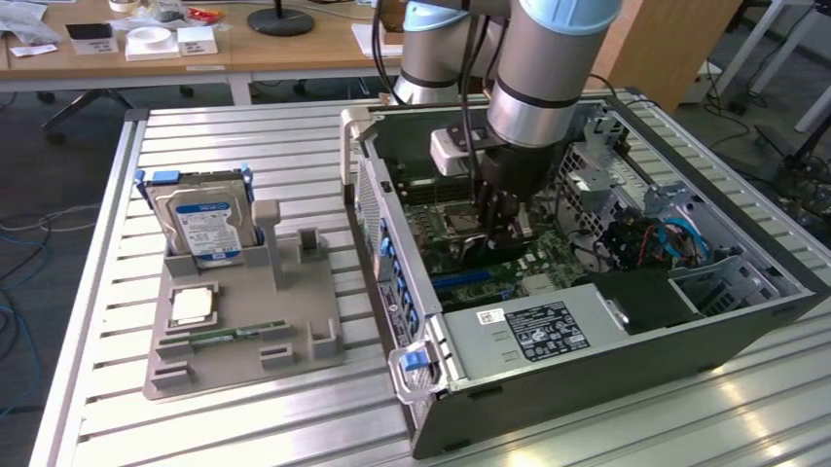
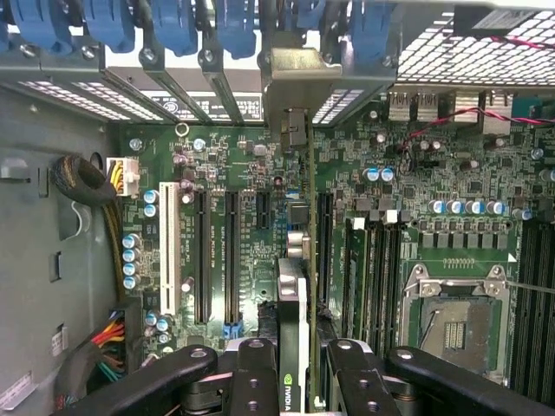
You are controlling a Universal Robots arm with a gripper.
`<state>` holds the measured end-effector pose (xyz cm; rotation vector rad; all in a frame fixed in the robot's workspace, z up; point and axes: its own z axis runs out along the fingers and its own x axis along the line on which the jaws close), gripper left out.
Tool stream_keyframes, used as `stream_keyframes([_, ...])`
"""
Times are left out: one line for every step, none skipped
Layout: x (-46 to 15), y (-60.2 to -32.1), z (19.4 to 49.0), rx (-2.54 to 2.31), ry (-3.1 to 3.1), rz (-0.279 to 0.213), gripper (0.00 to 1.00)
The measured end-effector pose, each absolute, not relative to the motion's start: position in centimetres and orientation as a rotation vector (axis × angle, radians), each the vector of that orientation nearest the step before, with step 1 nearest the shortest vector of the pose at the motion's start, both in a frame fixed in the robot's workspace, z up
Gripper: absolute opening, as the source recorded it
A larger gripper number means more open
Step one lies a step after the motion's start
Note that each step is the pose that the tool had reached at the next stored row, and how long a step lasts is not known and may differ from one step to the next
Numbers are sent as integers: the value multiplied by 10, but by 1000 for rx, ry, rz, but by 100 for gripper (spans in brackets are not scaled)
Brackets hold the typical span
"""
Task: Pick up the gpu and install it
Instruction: 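Insert the gpu into the slot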
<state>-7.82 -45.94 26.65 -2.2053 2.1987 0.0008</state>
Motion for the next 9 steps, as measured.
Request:
stream_keyframes([-79,-459,266,-2205,2199,1,27])
stream_keyframes([-79,-459,266,-2205,2199,1,27])
stream_keyframes([-80,-459,266,-2205,2199,1,27])
stream_keyframes([-80,-459,266,-2205,2199,1,27])
stream_keyframes([-81,-459,266,-2205,2199,1,27])
stream_keyframes([-82,-459,266,-2205,2199,1,27])
stream_keyframes([-82,-459,266,-2205,2199,1,27])
stream_keyframes([-82,-459,266,-2206,2199,1,27])
stream_keyframes([-83,-459,266,-2205,2199,1,27])
